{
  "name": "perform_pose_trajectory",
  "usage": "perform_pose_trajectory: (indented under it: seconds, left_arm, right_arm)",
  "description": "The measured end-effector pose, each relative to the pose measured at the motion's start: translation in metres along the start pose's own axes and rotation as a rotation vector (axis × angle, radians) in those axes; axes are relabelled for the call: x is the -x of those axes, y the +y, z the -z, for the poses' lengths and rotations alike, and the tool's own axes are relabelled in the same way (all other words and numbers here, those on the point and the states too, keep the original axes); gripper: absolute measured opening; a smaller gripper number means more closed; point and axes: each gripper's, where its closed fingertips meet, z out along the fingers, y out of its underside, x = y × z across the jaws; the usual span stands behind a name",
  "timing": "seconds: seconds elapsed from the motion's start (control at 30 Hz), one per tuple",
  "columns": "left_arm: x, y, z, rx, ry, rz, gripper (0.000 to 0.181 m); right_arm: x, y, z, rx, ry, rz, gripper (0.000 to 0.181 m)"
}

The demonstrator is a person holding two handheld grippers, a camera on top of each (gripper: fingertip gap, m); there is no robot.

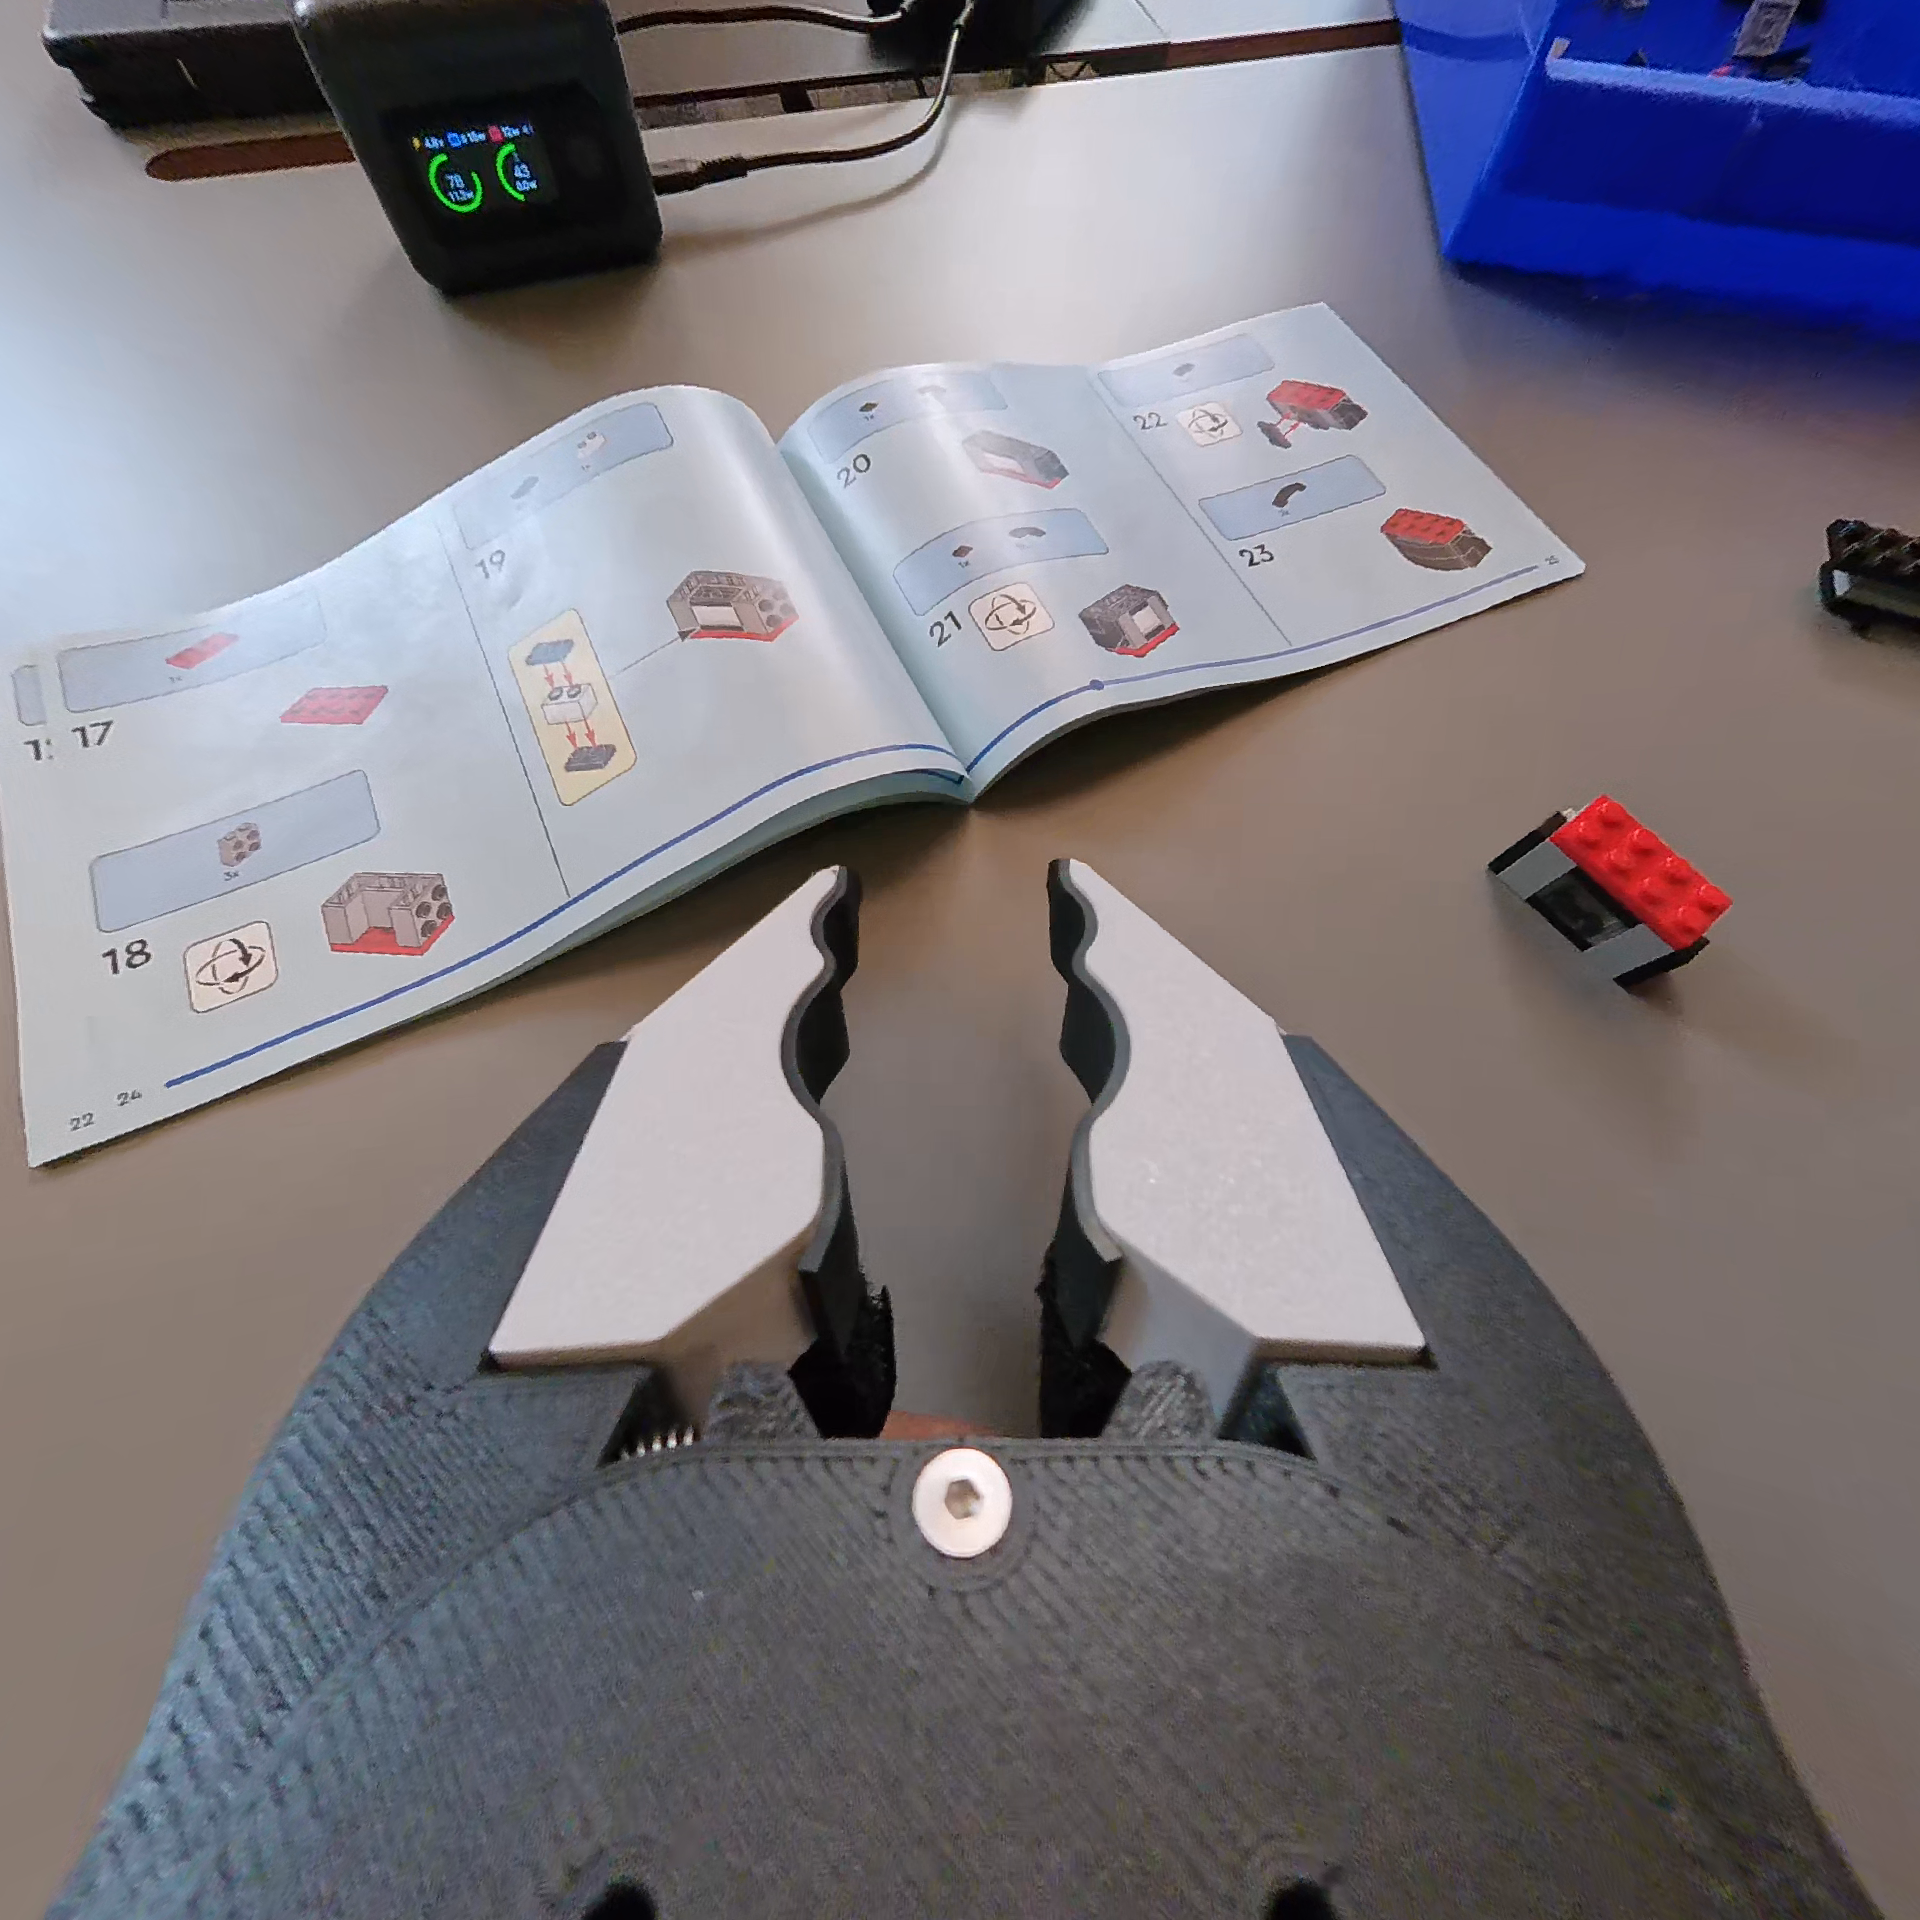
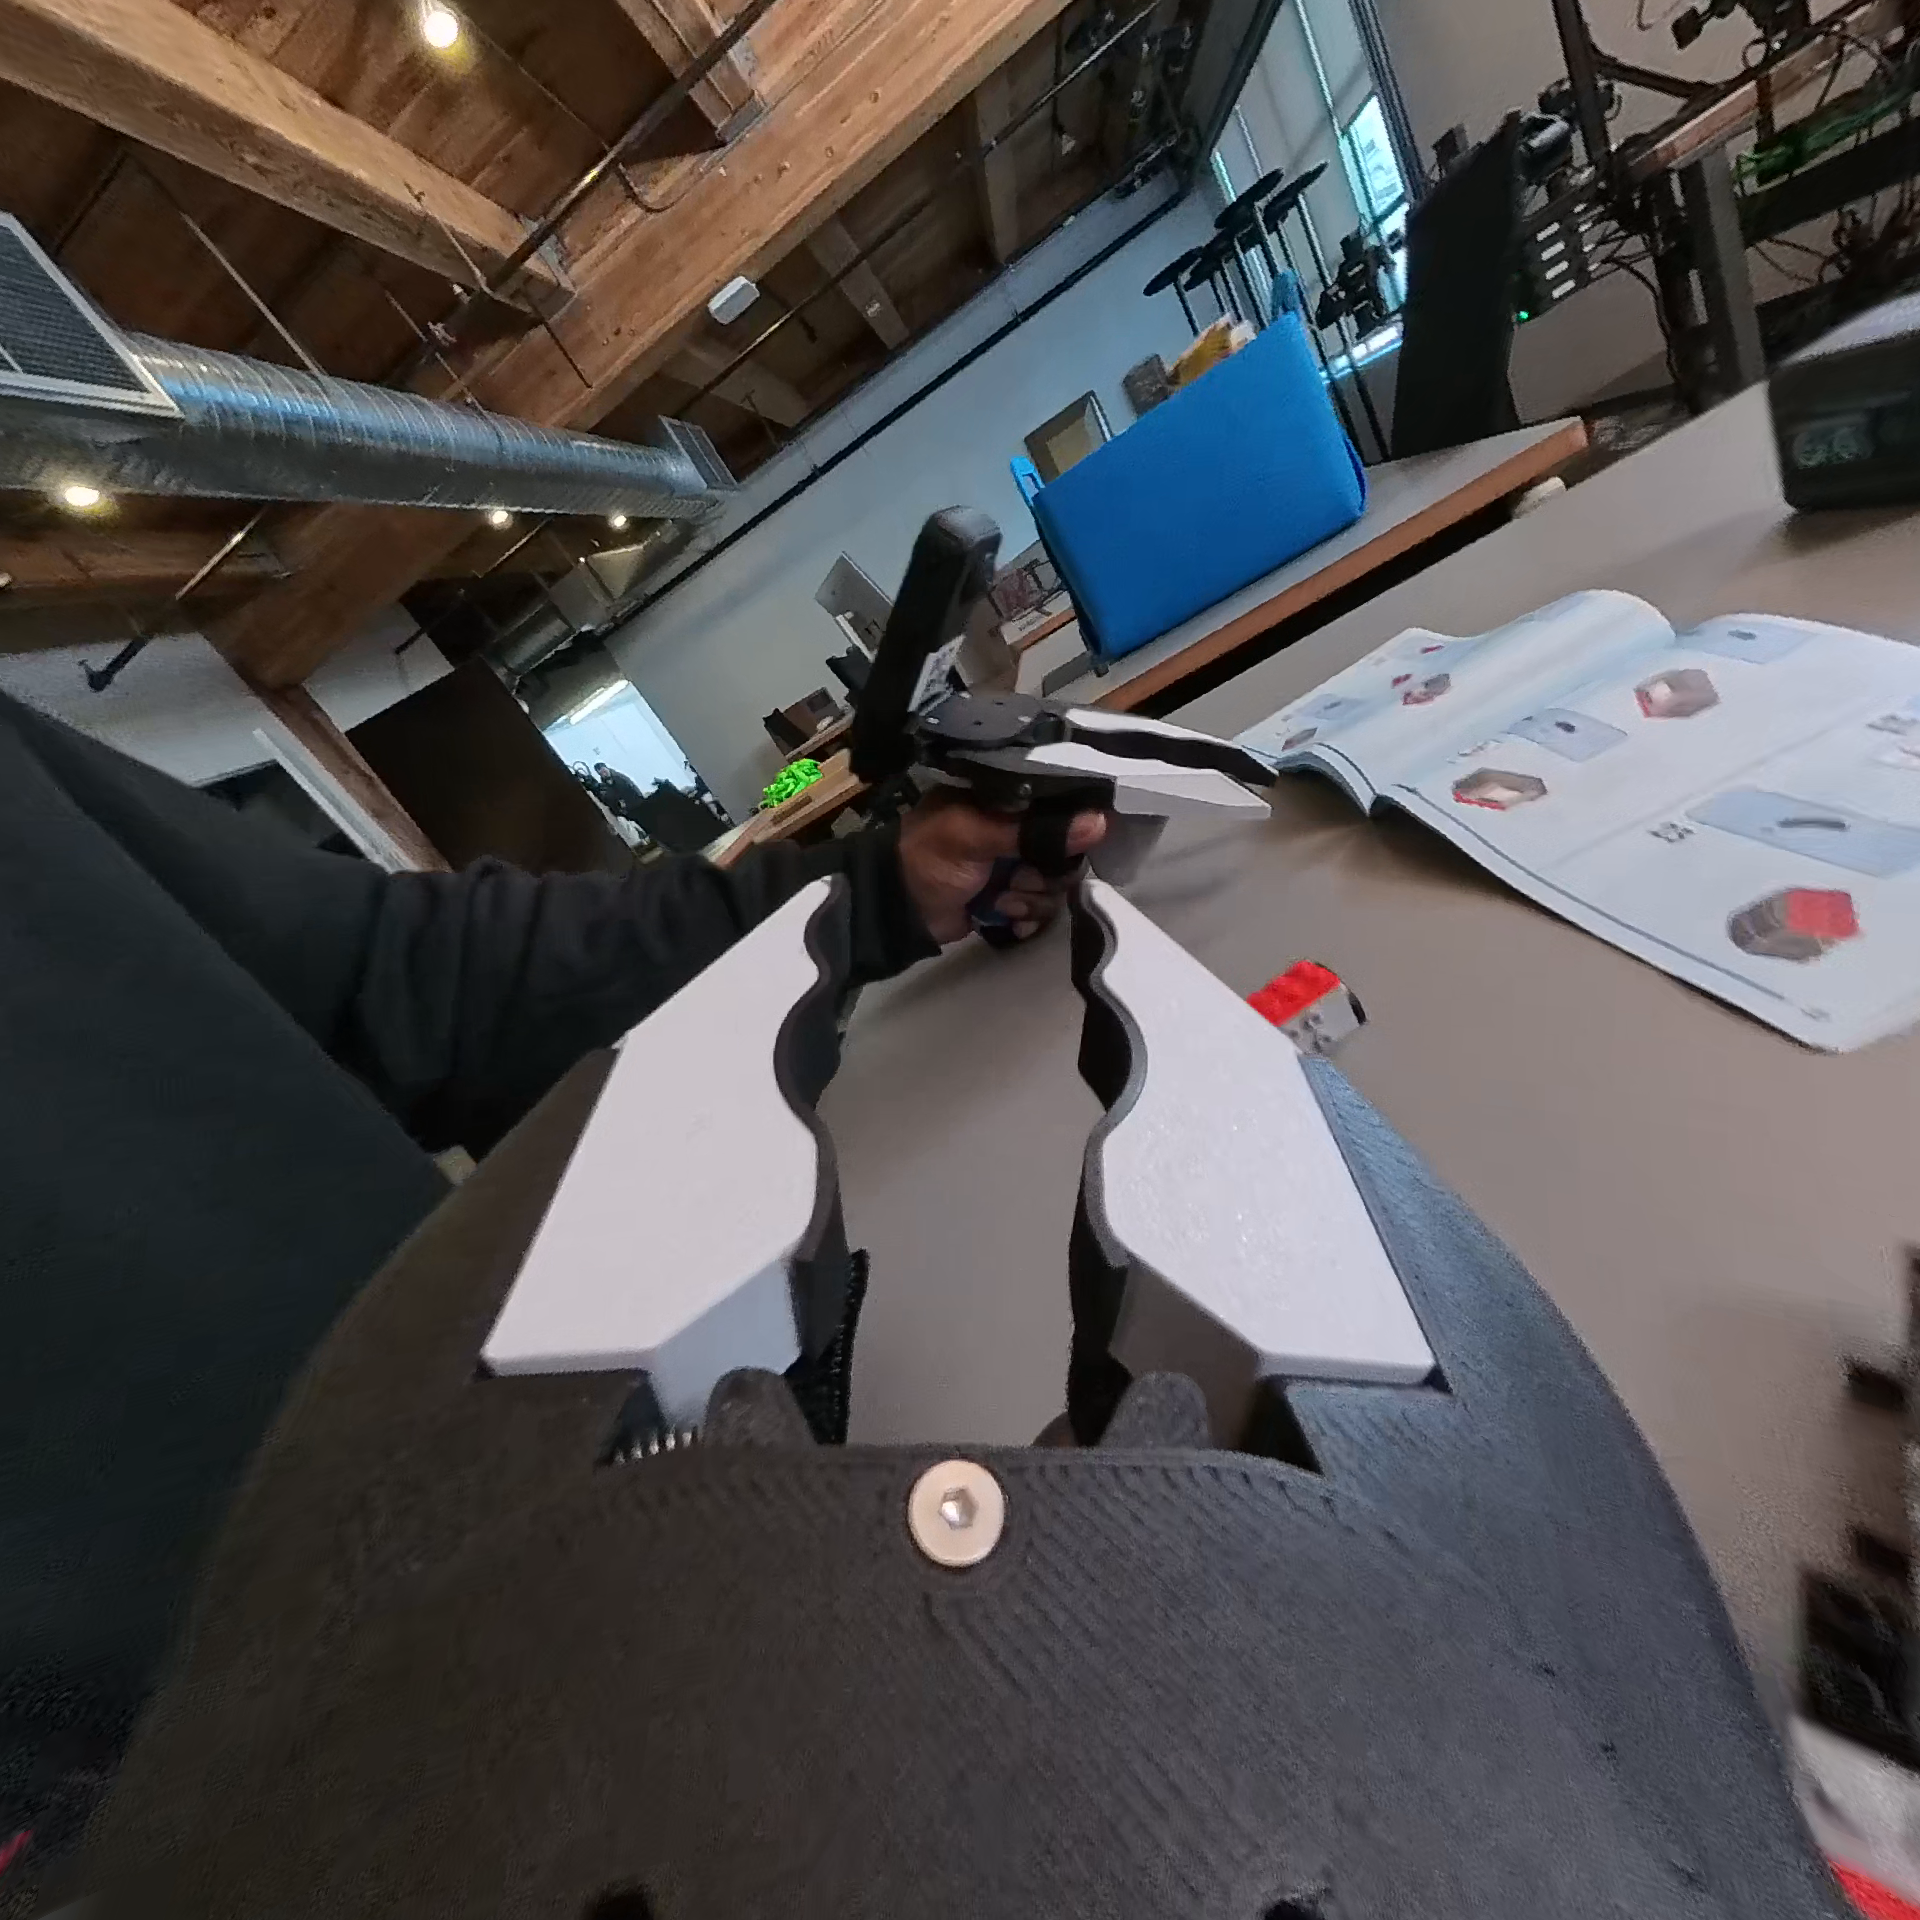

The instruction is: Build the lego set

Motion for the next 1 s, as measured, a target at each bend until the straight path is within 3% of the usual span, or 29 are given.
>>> perform_pose_trajectory:
  seconds: [0.2, 0.3, 0.37, 0.5, 0.67, 1.0]
  left_arm:
    - [0.002, -0.004, 0.003, -0.032, 0.034, 0.054, 0.038]
    - [0.002, -0.005, 0.005, -0.044, 0.046, 0.068, 0.038]
    - [0.002, -0.006, 0.006, -0.054, 0.049, 0.071, 0.038]
    - [0.003, -0.008, 0.007, -0.070, 0.050, 0.082, 0.037]
    - [0.002, -0.004, 0.004, -0.036, 0.057, 0.087, 0.037]
    - [0.004, -0.002, 0.002, -0.023, 0.050, 0.094, 0.037]
  right_arm:
    - [0.021, -0.012, -0.063, -0.087, -0.055, -0.020, 0.041]
    - [0.023, 0.007, -0.101, -0.058, -0.067, -0.029, 0.041]
    - [0.025, 0.030, -0.111, 0.001, -0.090, -0.039, 0.041]
    - [0.037, 0.032, -0.102, 0.011, -0.148, 0.012, 0.041]
    - [0.033, 0.025, -0.089, -0.006, -0.179, -0.060, 0.041]
    - [0.033, 0.028, -0.086, 0.033, -0.225, -0.115, 0.041]
